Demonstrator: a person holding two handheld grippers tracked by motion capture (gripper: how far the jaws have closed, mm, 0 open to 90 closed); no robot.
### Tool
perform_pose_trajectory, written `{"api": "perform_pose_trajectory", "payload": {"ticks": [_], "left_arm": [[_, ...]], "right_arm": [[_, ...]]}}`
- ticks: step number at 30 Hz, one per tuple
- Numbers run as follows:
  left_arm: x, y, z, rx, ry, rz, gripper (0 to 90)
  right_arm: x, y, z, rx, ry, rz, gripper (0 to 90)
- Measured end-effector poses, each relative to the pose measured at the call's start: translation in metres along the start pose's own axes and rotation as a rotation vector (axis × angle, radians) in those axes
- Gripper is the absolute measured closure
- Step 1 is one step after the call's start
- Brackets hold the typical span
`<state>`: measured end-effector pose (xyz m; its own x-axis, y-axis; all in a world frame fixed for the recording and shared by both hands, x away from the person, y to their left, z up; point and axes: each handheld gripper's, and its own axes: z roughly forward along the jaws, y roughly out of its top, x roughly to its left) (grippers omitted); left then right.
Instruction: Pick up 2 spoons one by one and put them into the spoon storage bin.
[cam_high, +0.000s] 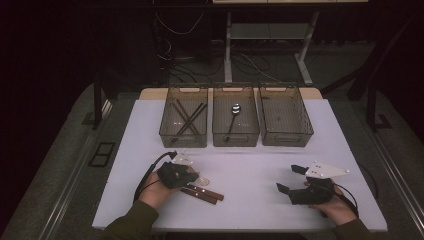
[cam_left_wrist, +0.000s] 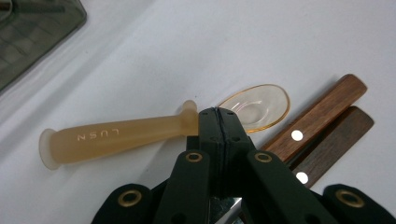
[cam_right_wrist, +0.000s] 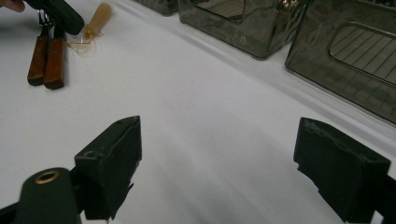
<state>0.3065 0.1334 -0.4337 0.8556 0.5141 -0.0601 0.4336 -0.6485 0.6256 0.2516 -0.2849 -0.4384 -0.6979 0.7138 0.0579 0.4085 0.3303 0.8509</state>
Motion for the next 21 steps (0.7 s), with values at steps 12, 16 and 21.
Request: {"api": "perform_pose_trajectory", "payload": {"ticks": [12, 16, 21], "left_arm": [[0.003, 0.002, 0.008, 0.002, 0.002, -0.01, 88.9], [0.004, 0.005, 0.01, 0.0, 0.001, -0.022, 88.9], [0.007, 0.009, 0.014, -0.008, 0.002, -0.026, 88.9]], "right_arm": [[0.0, 0.0, -0.001, -0.002, -0.001, -0.004, 15.4], [0.0, 0.0, 0.0, 0.001, -0.001, -0.006, 15.4], [0.0, 0.0, 0.0, 0.001, 0.001, -0.006, 15.4]]}}
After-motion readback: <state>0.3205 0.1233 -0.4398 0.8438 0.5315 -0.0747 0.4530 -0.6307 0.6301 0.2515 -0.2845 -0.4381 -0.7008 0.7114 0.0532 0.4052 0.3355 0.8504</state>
